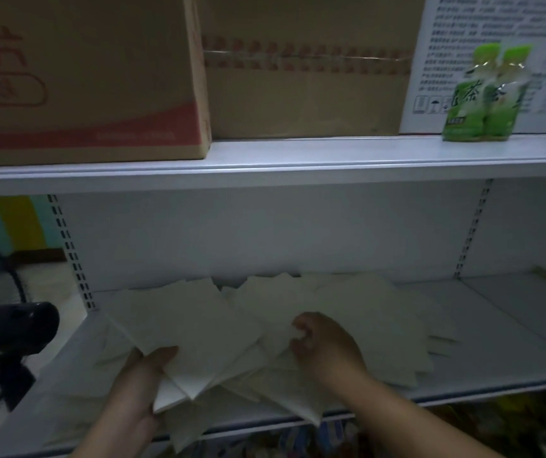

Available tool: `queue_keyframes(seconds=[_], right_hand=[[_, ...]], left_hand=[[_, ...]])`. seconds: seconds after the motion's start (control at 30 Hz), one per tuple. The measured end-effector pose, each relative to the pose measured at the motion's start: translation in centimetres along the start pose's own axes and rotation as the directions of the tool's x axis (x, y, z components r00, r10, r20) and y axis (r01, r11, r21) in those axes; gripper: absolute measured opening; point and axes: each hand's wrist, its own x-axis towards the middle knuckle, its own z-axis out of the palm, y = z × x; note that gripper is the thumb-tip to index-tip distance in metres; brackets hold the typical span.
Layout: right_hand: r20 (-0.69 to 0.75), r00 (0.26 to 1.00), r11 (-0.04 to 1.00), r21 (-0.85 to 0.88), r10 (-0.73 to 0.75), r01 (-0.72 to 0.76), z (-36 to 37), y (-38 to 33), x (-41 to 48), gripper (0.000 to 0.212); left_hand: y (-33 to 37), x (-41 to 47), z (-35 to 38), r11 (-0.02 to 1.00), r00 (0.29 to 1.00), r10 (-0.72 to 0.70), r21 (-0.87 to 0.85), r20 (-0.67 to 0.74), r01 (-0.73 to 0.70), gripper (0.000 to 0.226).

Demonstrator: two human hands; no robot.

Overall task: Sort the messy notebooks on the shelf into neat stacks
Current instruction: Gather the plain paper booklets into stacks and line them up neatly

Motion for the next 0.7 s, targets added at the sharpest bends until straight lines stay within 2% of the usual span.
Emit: queue_keyframes(seconds=[0.1,0.17,0.2,0.23,0.27,0.3,0.33,0.37,0.43,0.53,0.6,0.7], right_hand=[[0.013,0.993,0.993,-0.017,0.118,-0.118,-0.4,2.5,1.2,0.050],[-0.006,0.967,0.950,0.189,0.254,-0.249,-0.6,3.0,1.7,0.046],[0.021,0.932,0.852,0.400,0.361,-0.339,-0.9,2.9,1.8,0.041],[0.106,0.887,0.661,0.628,0.450,-0.410,-1.2,2.7,1.9,0.035],[0.224,0.845,0.423,0.786,0.485,-0.451,-1.5,2.4,1.8,0.029],[0.332,0.819,0.226,0.851,0.468,-0.474,-1.6,2.1,1.6,0.025],[0.414,0.807,0.115,0.858,0.422,-0.500,-1.6,1.8,1.3,0.023],[0.466,0.799,0.081,0.844,0.379,-0.531,-1.3,1.4,1.0,0.023],[0.500,0.795,0.082,0.827,0.344,-0.556,-0.6,0.8,0.8,0.023],[0.474,0.798,0.041,0.850,0.371,-0.525,0.3,-0.3,1.4,0.019],[0.408,0.817,0.122,0.862,0.408,-0.492,0.8,-1.0,2.0,0.021],[0.394,0.833,0.329,0.785,0.390,-0.525,1.4,-2.3,2.8,0.028]], left_hand=[[1.2,-0.1,0.4,0.998,0.996,0.009,-0.063,0.093,-0.003,0.027],[1.1,0.2,0.3,0.999,0.994,0.011,-0.052,0.106,-0.005,0.029],[0.7,0.4,0.1,1.000,0.995,0.010,-0.021,0.094,-0.008,0.032],[0.4,0.5,0.0,1.000,0.996,0.006,0.012,0.089,-0.007,0.035],[-0.1,0.7,-0.1,0.999,0.996,-0.005,0.034,0.088,0.002,0.037],[-0.5,0.8,-0.1,0.999,0.996,-0.020,0.048,0.087,0.016,0.038],[-0.8,0.9,-0.2,0.998,0.996,-0.031,0.057,0.086,0.027,0.037],[-1.0,1.0,-0.2,0.997,0.995,-0.041,0.075,0.090,0.034,0.037],[-1.3,1.6,-0.4,0.994,0.995,-0.044,0.107,0.088,0.035,0.042],[-1.5,2.0,-0.6,0.991,0.997,-0.035,0.131,0.074,0.025,0.043],[-1.5,2.0,-0.5,0.990,0.997,-0.028,0.143,0.078,0.016,0.046],[-1.6,2.1,-0.8,0.988,0.996,-0.003,0.153,0.095,-0.011,0.053]])
